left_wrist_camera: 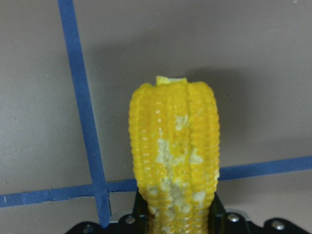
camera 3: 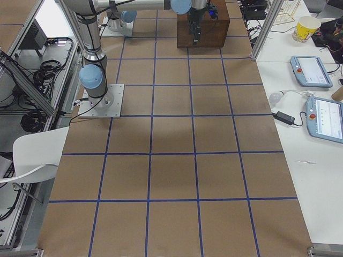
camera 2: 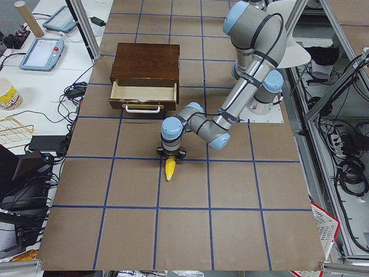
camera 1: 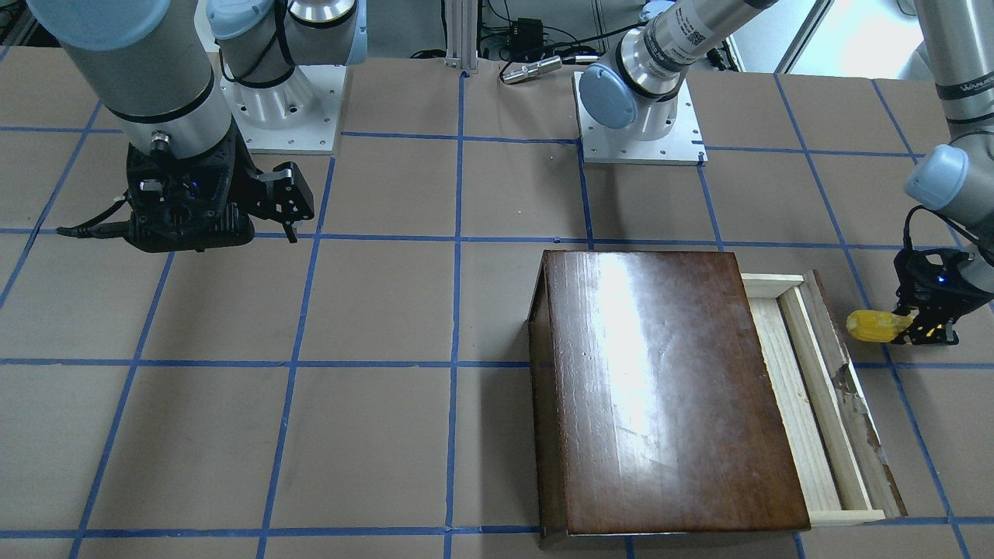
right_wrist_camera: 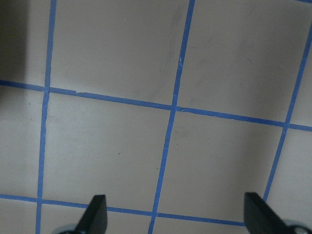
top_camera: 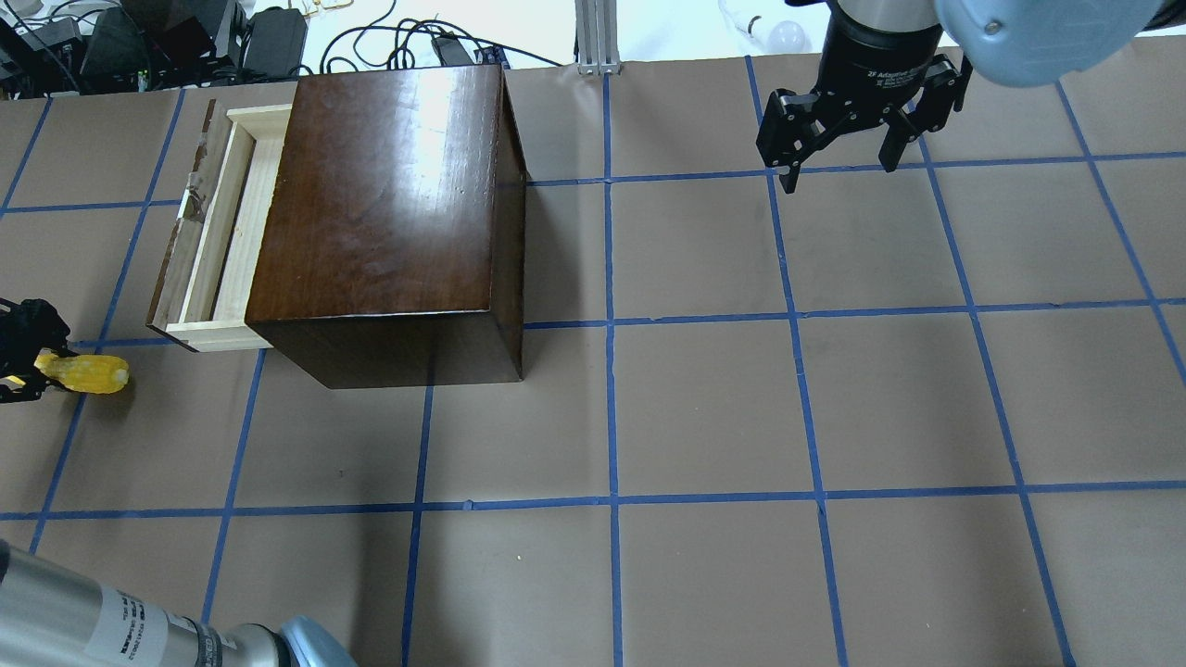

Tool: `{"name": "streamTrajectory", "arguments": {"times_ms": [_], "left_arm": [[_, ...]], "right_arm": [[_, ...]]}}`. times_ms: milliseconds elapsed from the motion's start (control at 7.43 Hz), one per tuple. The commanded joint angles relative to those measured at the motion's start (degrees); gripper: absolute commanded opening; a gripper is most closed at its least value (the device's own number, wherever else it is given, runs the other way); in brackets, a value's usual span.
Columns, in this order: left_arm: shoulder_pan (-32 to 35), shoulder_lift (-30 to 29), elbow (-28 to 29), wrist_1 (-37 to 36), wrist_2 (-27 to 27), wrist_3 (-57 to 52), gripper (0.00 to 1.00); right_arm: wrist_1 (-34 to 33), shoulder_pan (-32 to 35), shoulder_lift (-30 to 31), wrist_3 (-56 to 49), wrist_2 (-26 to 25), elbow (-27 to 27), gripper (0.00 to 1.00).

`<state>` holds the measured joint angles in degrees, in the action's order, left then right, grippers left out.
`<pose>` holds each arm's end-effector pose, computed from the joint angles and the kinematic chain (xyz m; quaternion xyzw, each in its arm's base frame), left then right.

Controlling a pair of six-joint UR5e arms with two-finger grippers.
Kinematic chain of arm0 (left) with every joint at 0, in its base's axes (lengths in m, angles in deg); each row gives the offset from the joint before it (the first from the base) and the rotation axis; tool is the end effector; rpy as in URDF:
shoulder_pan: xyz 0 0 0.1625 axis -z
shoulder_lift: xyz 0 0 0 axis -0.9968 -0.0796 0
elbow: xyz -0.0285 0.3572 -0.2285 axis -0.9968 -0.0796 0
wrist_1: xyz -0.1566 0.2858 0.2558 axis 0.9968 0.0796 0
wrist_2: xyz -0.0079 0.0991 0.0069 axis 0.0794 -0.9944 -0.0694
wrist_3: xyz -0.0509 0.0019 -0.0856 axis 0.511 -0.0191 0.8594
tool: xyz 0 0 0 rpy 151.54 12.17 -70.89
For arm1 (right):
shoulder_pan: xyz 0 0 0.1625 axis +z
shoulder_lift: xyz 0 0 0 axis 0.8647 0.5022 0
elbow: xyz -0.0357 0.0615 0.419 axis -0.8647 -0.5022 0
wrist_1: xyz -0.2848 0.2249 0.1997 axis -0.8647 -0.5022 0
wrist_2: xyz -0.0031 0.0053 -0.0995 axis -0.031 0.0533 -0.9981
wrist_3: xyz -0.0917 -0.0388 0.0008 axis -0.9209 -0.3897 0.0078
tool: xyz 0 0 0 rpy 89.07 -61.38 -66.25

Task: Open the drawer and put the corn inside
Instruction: 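Lift the corn and carry it with the left gripper over the drawer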

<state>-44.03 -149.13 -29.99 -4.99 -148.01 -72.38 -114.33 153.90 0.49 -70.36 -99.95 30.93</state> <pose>0.3560 -0.4951 0.1951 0.7503 0.6608 -0.0107 0.0179 0.1674 -0.5443 0.4794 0.0835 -0.9960 -0.0228 0.0235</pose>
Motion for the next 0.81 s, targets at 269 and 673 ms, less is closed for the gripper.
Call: {"name": "streamTrajectory", "arguments": {"times_ms": [269,673], "left_arm": [[0.87,5.85,2.39,2.06,1.94,8.86,0.00],[4.80,9.11,18.68,30.11,4.15,30.87,0.00]], "right_arm": [[-0.03,0.00,0.00,0.02,0.00,0.00,1.00],[-0.02,0.00,0.00,-0.06,0.00,0.00,1.00]]}}
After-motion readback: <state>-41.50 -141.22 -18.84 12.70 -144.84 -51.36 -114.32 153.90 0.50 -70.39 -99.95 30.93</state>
